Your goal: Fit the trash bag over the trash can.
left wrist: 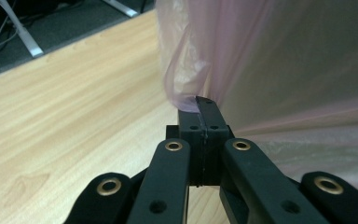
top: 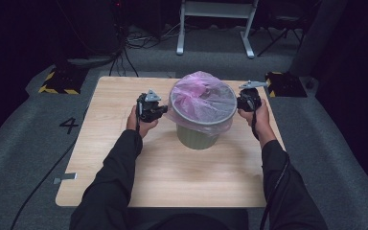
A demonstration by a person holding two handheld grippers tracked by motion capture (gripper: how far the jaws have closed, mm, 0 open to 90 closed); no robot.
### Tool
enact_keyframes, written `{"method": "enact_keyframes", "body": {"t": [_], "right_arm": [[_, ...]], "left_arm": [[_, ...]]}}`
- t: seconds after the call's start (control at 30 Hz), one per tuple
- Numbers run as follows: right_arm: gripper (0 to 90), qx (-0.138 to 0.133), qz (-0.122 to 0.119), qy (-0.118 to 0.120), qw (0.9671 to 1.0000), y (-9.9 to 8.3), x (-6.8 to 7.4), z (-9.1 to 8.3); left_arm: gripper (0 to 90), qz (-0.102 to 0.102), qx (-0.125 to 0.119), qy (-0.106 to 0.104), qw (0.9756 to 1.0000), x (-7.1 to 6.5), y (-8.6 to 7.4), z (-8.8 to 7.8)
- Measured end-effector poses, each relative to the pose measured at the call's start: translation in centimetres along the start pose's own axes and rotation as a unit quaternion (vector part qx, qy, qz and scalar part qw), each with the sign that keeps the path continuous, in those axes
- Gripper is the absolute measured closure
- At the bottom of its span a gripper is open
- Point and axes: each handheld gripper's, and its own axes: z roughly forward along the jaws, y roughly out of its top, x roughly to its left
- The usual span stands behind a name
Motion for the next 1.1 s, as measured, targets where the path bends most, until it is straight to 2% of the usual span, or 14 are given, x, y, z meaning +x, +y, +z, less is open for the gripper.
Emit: {"method": "enact_keyframes", "body": {"t": [0.2,0.27,0.37,0.43,0.57,0.63,0.67,0.7,0.8,0.9,0.93,0.97,1.07,1.1], "right_arm": [[89.7,0.0,0.005,0.003,1.0,-0.2,0.1,0.4],[89.0,-0.004,0.005,-0.008,0.9999,0.0,0.1,0.5],[87.5,-0.026,0.028,-0.034,0.9987,0.4,0.0,0.9],[87.5,-0.026,0.033,-0.031,0.9986,0.5,0.0,1.1],[88.5,-0.018,0.021,-0.013,0.9995,0.3,0.6,1.8],[89.6,-0.016,0.022,-0.01,0.9996,0.3,0.6,1.8],[89.7,-0.017,0.021,-0.009,0.9996,0.2,0.5,1.8],[89.7,-0.017,0.024,-0.005,0.9996,0.0,0.3,1.7],[89.7,-0.021,0.021,-0.002,0.9996,-0.5,0.2,1.3],[89.4,-0.047,0.026,0.011,0.9985,-1.6,-0.2,0.1],[89.4,-0.047,0.026,0.011,0.9985,-1.6,-0.2,0.1],[85.5,-0.066,0.029,0.017,0.9972,-2.1,-0.4,-0.7],[80.2,-0.084,0.02,0.013,0.9961,-2.3,-0.6,-1.6],[69.5,-0.095,0.014,0.003,0.9954,-2.5,-0.8,-2.5]], "left_arm": [[90.0,-0.006,0.005,-0.007,0.9999,0.1,-0.6,0.2],[90.0,-0.003,0.014,-0.011,0.9998,0.0,-0.7,0.4],[90.0,-0.006,0.018,-0.014,0.9997,-0.2,-0.8,0.8],[90.0,-0.004,0.022,-0.018,0.9996,-0.2,-0.8,0.9],[90.0,0.003,0.026,-0.025,0.9993,-0.5,-1.0,0.9],[90.0,0.001,0.021,-0.032,0.9993,-0.5,-1.2,0.7],[90.0,0.01,0.015,-0.035,0.9992,-0.6,-1.3,0.4],[90.0,0.018,0.005,-0.028,0.9994,-1.0,-1.5,-0.1],[89.5,0.031,-0.007,-0.031,0.999,-1.5,-1.7,-0.7],[87.9,0.05,-0.03,-0.017,0.9982,-2.5,-1.7,-2.1],[83.9,0.05,-0.03,-0.017,0.9982,-2.5,-1.7,-2.1],[75.0,0.052,-0.04,0.009,0.9978,-2.7,-1.6,-2.9],[57.5,0.055,-0.054,0.013,0.9969,-2.9,-1.6,-3.8],[52.3,0.059,-0.064,0.008,0.9962,-3.1,-1.5,-4.7]]}}
